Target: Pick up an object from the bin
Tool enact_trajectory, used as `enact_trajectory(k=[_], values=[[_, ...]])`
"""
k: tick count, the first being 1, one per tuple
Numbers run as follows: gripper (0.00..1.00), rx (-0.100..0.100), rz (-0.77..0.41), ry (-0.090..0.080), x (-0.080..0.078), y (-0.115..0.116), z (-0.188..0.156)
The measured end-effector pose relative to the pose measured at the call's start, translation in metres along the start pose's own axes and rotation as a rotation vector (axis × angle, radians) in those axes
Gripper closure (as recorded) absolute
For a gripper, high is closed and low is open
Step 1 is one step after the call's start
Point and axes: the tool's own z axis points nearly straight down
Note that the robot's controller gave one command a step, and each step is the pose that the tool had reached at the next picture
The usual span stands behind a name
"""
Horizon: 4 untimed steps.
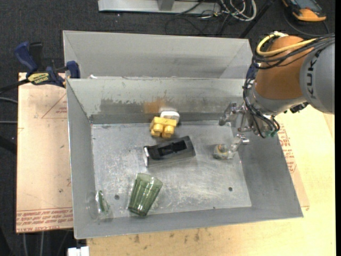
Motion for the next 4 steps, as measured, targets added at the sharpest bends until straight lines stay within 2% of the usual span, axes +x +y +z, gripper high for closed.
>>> enact_trajectory(k=[1, 2, 3, 4], values=[[0.00, 0.001, -0.033, 0.014, -0.003, 0.027, 0.008], [0.00, -0.003, -0.012, 0.002, -0.025, 0.052, 0.046], [0.00, -0.001, -0.065, 0.007, -0.028, 0.063, 0.062], [0.00, -0.002, -0.165, 0.012, -0.004, 0.106, 0.055]])
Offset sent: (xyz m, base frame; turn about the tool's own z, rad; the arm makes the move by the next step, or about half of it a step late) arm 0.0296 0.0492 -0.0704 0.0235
